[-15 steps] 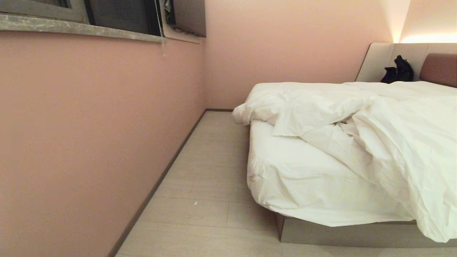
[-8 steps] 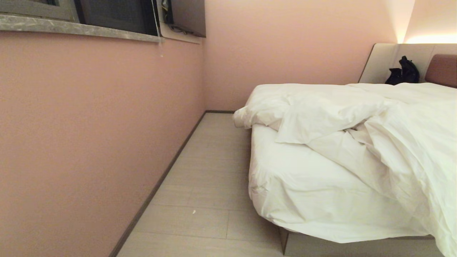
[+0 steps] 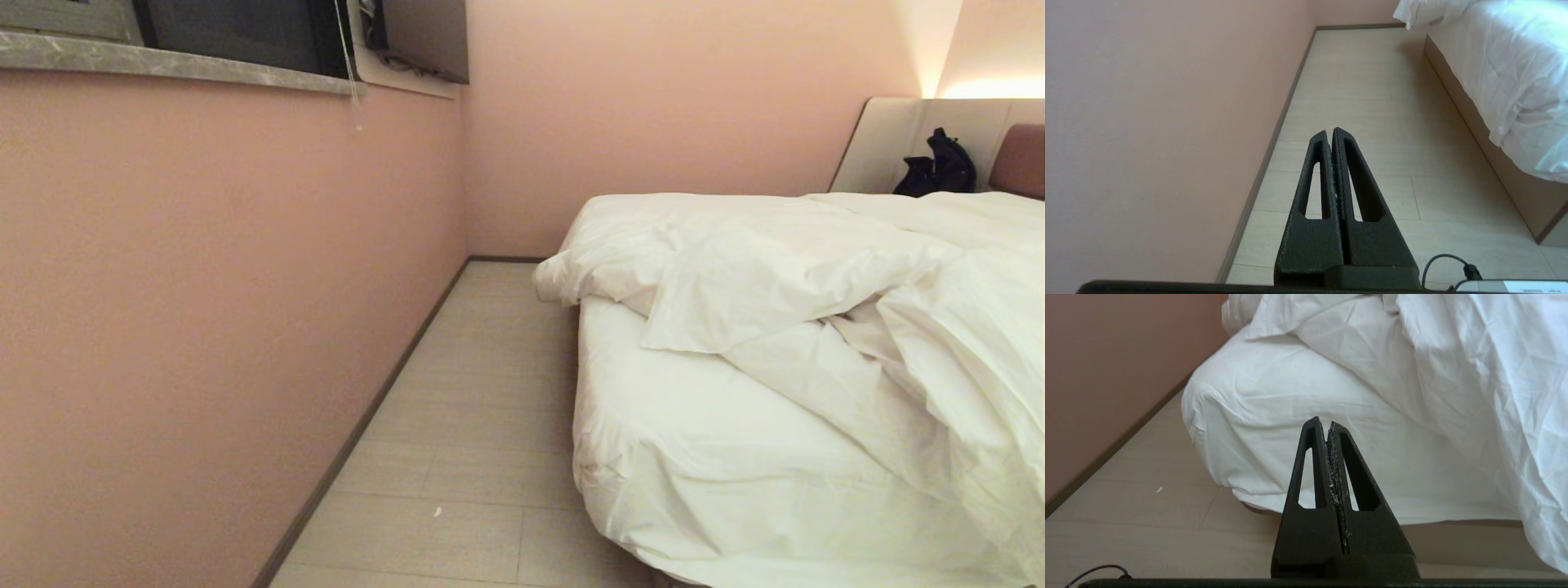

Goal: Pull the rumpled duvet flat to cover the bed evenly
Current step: Hold the folded corner of the quilt

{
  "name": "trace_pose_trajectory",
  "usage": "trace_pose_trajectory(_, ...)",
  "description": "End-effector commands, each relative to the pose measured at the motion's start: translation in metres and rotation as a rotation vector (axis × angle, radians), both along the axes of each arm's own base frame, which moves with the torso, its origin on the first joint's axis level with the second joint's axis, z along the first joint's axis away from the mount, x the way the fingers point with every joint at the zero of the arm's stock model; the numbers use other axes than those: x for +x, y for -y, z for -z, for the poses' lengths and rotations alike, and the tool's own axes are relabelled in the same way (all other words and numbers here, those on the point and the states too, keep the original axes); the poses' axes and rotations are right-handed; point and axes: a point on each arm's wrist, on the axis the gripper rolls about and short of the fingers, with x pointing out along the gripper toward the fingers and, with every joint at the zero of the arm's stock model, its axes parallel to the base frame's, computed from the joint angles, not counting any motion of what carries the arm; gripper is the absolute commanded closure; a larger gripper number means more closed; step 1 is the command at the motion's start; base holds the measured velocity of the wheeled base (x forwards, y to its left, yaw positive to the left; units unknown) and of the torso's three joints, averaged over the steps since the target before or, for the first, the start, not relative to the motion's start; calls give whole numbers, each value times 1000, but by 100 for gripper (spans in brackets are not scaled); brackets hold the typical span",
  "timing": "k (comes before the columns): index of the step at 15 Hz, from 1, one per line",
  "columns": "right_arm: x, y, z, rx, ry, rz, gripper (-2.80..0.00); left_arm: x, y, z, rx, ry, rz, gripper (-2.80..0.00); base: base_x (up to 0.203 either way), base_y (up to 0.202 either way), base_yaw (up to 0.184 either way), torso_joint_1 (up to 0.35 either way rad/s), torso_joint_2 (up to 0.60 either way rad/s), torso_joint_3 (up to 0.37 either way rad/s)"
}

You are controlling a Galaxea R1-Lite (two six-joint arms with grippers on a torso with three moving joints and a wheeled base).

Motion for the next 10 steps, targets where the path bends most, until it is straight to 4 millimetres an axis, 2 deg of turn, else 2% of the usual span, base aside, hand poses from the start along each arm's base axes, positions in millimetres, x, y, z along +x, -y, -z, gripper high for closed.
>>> trace_pose_trajectory(1,0,0,0,-1,-2,1,0,0,0,0,4,-6,0,0,0,0,0,0,0,0)
trace_pose_trajectory(5,0,0,0,-1,-1,1,0,0,0,0,18,-6,2,0,1,-15,1,-1,1,0)
trace_pose_trajectory(10,0,0,0,1,-1,1,0,0,0,0,18,-6,2,0,1,-177,1,4,3,4)
